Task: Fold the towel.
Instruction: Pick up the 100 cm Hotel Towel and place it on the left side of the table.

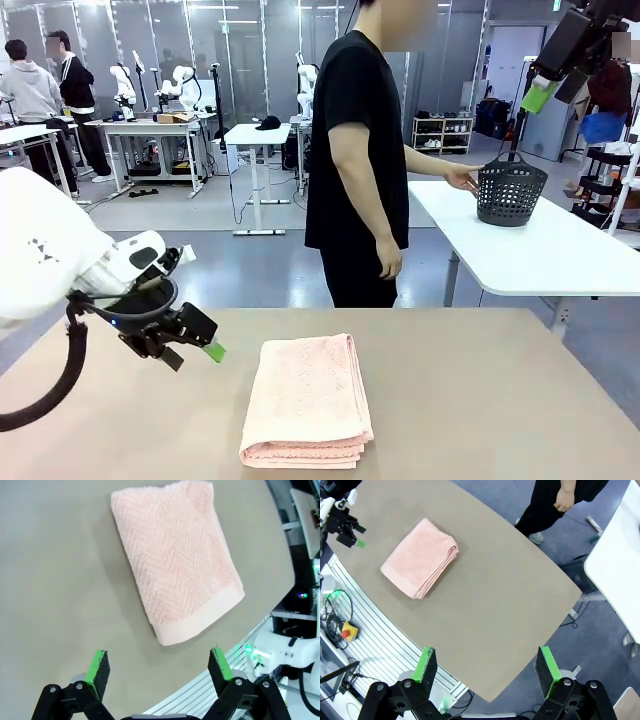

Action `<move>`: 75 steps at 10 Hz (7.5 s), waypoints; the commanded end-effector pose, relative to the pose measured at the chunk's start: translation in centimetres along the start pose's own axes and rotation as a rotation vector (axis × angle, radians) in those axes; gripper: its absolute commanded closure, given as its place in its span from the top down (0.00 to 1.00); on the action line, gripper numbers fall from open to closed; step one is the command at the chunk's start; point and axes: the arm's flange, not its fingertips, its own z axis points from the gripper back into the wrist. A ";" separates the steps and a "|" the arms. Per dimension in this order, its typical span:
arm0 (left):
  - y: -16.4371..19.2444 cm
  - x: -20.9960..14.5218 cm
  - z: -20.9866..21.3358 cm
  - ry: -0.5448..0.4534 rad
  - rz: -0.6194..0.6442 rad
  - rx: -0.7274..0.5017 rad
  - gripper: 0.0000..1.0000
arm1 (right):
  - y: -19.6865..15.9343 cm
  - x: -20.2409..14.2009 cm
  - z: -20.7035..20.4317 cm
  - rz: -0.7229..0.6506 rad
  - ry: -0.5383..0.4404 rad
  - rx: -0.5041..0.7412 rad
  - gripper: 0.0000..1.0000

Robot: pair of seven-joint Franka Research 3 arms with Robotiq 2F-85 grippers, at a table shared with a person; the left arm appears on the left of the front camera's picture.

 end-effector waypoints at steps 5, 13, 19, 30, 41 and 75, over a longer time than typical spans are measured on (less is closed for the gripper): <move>2.2 -0.4 -7.7 -0.066 0.064 -0.162 1.00 | 0.0 -0.1 0.1 -0.003 0.007 -0.002 1.00; 4.6 0.4 -14.1 -0.151 0.144 -0.275 1.00 | 0.0 -0.1 0.1 -0.003 0.007 -0.002 1.00; 4.4 1.1 -17.8 -0.192 0.195 -0.309 1.00 | 0.0 -0.1 0.1 -0.003 0.007 -0.002 1.00; 4.0 0.9 -17.3 -0.177 0.195 -0.319 0.00 | 0.0 -0.1 0.1 -0.003 0.007 -0.002 1.00; 15.5 1.2 0.0 -0.087 0.071 -0.310 0.00 | 0.0 -0.1 0.1 -0.003 0.007 -0.002 1.00; 29.5 -4.7 12.7 0.006 0.105 0.055 1.00 | 0.0 -0.1 0.1 -0.003 0.007 -0.002 1.00</move>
